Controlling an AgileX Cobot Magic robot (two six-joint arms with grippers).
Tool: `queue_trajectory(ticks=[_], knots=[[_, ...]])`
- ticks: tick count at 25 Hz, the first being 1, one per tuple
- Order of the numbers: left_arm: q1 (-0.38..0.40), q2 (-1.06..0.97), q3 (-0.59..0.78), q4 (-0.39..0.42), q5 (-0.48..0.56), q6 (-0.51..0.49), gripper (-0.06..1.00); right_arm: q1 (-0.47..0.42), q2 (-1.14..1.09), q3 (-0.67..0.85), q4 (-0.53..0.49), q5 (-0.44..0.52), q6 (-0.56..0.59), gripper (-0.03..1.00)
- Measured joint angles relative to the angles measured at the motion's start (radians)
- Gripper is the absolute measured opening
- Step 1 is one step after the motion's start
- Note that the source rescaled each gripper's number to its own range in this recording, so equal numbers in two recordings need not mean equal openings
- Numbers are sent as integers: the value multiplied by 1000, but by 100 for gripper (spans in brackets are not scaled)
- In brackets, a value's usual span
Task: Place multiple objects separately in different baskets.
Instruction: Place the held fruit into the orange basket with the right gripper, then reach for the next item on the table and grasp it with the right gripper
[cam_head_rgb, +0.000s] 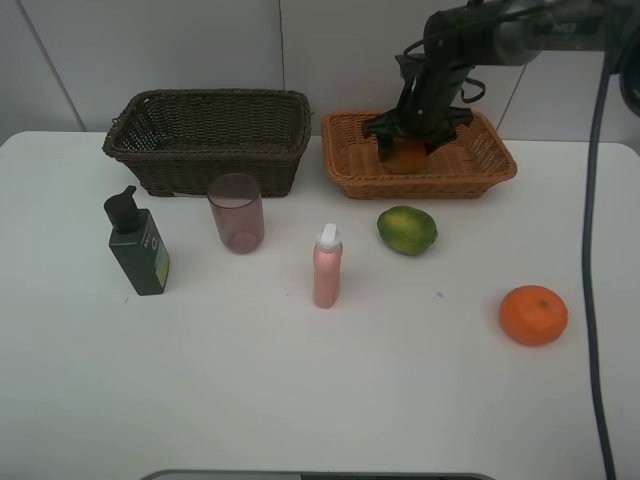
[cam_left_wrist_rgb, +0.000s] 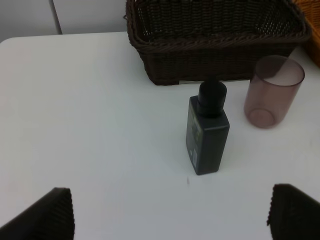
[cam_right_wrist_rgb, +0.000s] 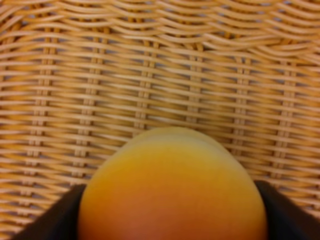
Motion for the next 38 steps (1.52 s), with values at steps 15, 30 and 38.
queue_trajectory(ticks=[15,30,38], knots=[[0,0,0,0,0,0,100,12,-170,26,1,181,-108,100],[0,0,0,0,0,0,100,37,-494,634,90,-33,-371,100],[0,0,0,0,0,0,100,49,-502,809,167,-212,-632,100]])
